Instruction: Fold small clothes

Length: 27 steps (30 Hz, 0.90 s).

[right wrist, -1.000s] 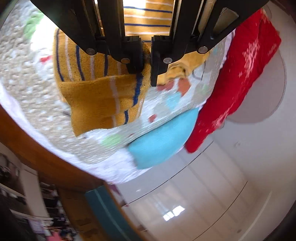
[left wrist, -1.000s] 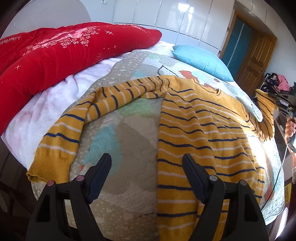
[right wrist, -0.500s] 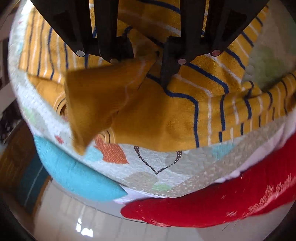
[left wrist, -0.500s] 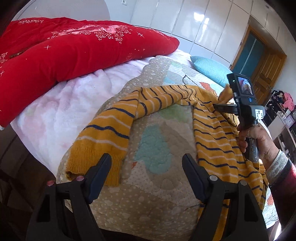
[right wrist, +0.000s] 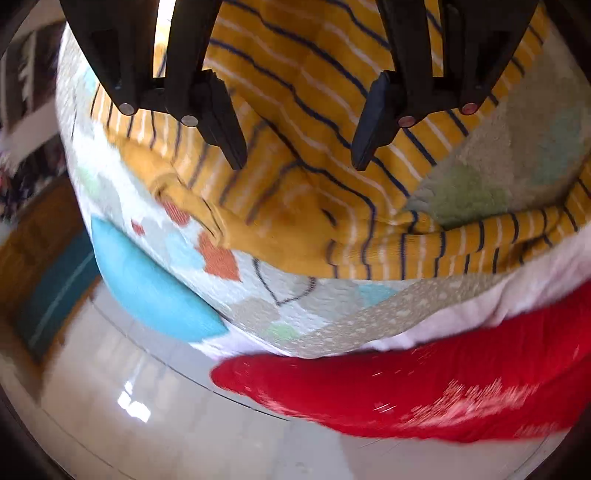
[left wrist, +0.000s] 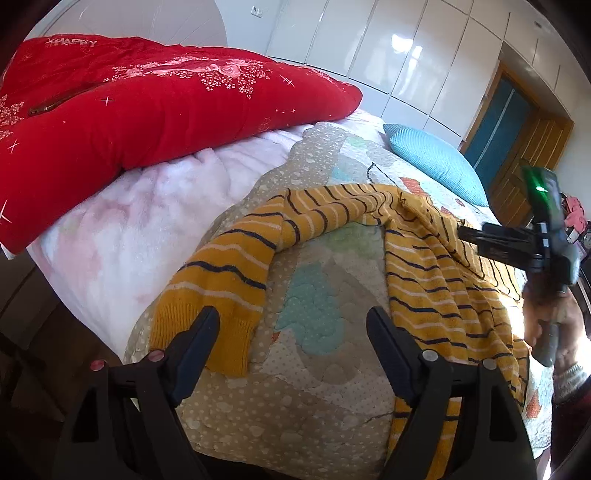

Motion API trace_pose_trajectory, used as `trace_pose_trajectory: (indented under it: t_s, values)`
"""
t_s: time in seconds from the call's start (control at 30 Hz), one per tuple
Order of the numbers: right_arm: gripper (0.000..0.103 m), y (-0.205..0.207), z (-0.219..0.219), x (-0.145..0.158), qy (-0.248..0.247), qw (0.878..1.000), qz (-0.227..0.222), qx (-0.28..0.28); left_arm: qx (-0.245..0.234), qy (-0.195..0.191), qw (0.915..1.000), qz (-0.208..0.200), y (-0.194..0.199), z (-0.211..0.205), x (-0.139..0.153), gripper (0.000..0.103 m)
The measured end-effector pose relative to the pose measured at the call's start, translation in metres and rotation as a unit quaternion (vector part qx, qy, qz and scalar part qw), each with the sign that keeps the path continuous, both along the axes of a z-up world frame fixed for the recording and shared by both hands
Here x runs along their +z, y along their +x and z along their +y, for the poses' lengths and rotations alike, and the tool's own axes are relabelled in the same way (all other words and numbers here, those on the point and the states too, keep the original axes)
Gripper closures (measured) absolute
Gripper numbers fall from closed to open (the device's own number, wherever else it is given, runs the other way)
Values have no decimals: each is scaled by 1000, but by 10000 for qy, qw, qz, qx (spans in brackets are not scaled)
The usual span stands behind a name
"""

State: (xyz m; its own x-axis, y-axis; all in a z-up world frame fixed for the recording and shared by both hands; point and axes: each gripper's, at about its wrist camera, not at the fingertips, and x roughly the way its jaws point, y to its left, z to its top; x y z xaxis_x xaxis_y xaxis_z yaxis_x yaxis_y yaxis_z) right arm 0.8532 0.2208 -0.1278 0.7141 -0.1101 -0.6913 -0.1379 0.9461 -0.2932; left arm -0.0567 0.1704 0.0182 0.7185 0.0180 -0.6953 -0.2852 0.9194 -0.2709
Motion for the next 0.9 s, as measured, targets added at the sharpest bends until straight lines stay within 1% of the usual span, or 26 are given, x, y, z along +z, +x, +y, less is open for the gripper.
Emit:
trace_pose_trajectory:
  t_s: [0.07,0.13,0.2,0.23,0.3,0.37,0.4,0.43,0.47,0.5,0.53,0.57,0.6,0.63,0.7,0.73,0.8,0.83,0.87,0.9]
  values:
    - [31,-32,-61,10,711,9958,3,-570,-102,-86,9999,29,3,-6,-3,21]
    - [31,-68,-112,5,1012,9880,45,-1169,-283,-207,9993,85,9,-17,-8,21]
    - [30,-108,-152,-10,1203,9776,174,-1718,-493,-240,9984,141,13,-32,-11,21]
    - [30,-128,-169,-21,1413,9709,272,-1914,-581,-223,9979,170,15,-39,-13,21]
    - [30,-162,-192,-44,1996,9557,517,-2099,-762,-239,9965,246,20,-54,-16,21]
    - [30,-193,-194,-66,2588,9425,661,-2010,-934,-353,9945,319,24,-66,-20,21]
    - [31,-204,-189,-72,2695,9416,574,-1935,-1052,-419,9929,369,26,-76,-23,21]
    - [31,-215,-179,-73,2694,9444,408,-1839,-1121,-436,9919,410,29,-83,-25,21]
    - [41,-222,-169,-75,2739,9459,345,-1707,-1181,-423,9910,467,32,-91,-27,21]
    - [61,-226,-159,-77,2881,9439,327,-1582,-1240,-368,9900,555,34,-101,-29,21]
    - [71,-229,-151,-79,3080,9394,337,-1468,-1287,-323,9894,597,35,-108,-30,21]
    - [78,-229,-143,-82,3190,9369,379,-1381,-1334,-287,9888,613,36,-113,-29,21]
    - [88,-229,-137,-82,3125,9398,343,-1338,-1364,-234,9885,606,36,-118,-25,21]
    - [89,-227,-134,-81,3075,9420,330,-1303,-1358,-156,9890,564,36,-119,-19,21]
    - [91,-236,-150,-74,3361,9319,268,-1338,-1244,-13,9915,378,30,-112,-2,21]
    - [92,-243,-160,-70,3325,9313,201,-1476,-1151,65,9929,281,27,-105,5,21]
    - [92,-266,-184,-59,2999,9355,57,-1866,-806,317,9962,114,19,-83,18,20]
    - [92,-278,-196,-57,2938,9338,35,-2041,-632,415,9971,81,17,-73,22,20]
    - [98,-287,-206,-57,2875,9319,57,-2212,-453,486,9978,61,13,-60,24,20]
    - [99,-295,-212,-58,2680,9328,128,-2404,-212,516,9984,73,10,-44,25,20]
